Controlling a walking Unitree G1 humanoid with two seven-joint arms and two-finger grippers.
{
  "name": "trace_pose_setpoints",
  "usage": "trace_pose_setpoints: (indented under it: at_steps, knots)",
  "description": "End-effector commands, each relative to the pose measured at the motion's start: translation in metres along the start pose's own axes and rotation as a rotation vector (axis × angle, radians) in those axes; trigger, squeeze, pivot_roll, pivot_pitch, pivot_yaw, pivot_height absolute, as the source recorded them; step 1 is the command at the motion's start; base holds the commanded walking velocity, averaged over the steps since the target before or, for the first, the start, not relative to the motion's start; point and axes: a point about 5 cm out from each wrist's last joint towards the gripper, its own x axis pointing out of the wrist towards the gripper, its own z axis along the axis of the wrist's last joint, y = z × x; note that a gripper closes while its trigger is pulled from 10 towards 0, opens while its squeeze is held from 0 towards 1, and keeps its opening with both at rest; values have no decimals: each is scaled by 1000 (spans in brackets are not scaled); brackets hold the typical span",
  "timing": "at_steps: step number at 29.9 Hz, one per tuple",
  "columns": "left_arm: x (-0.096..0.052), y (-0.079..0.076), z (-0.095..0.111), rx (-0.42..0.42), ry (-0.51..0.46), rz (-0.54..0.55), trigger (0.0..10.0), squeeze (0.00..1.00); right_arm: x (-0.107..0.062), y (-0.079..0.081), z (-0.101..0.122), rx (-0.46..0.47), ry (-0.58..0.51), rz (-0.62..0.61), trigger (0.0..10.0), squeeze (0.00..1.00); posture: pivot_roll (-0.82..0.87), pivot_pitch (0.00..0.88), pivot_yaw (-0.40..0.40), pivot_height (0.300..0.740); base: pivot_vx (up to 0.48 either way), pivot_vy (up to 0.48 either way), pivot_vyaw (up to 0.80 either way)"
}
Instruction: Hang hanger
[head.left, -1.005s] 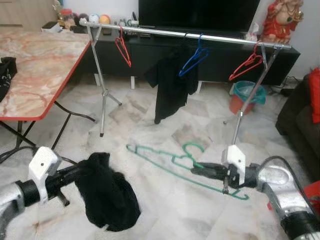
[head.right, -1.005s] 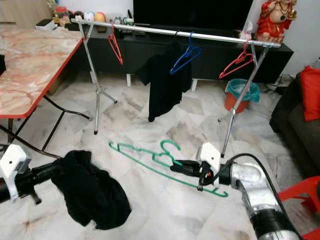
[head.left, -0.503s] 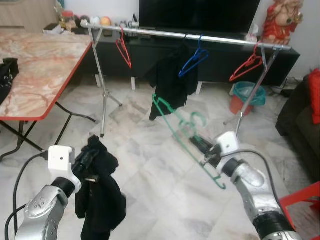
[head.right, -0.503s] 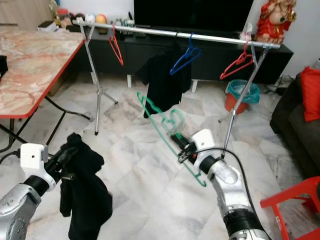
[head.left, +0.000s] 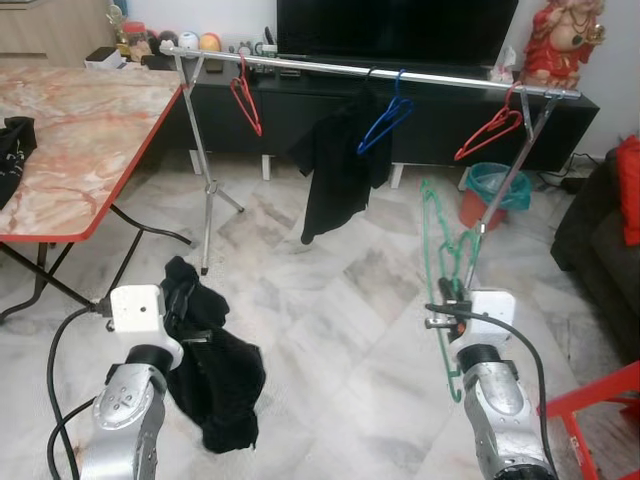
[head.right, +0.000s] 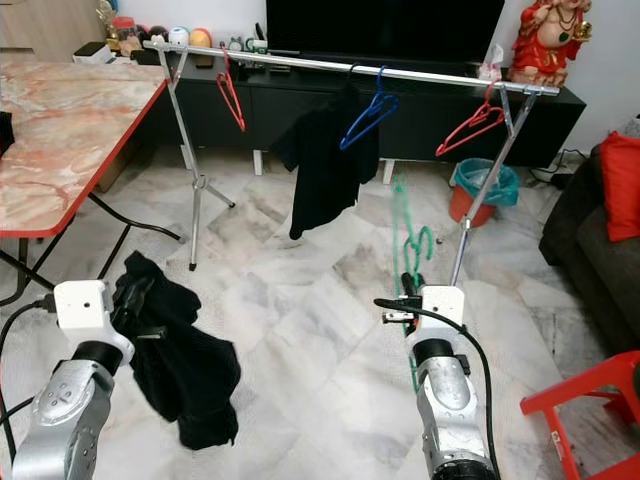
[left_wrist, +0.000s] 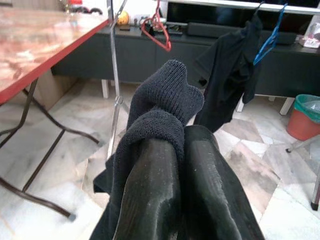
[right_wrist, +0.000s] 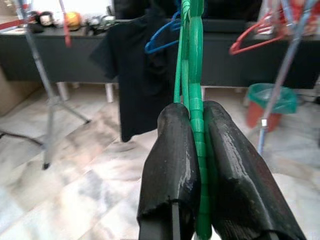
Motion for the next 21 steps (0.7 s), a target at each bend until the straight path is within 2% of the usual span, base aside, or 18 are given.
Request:
trace_pose_setpoints:
  at_steps: [1,14,21]
  knots:
    - [3,-3,16,8,-77,-3,10000,0,5,-2,11,-4,-46,-17,10000,0,44,0,-42,740,0,356,0]
    - [8,-7,19,-1,-102,9,10000,0,7,4,16,-31,-80,-16,10000,0,51,0,-32,740,0,436,0]
    - [8,-5,20,12,-109,9,10000,0,9,9,18,-41,-86,8,10000,0,57,0,-29,740,0,480,560]
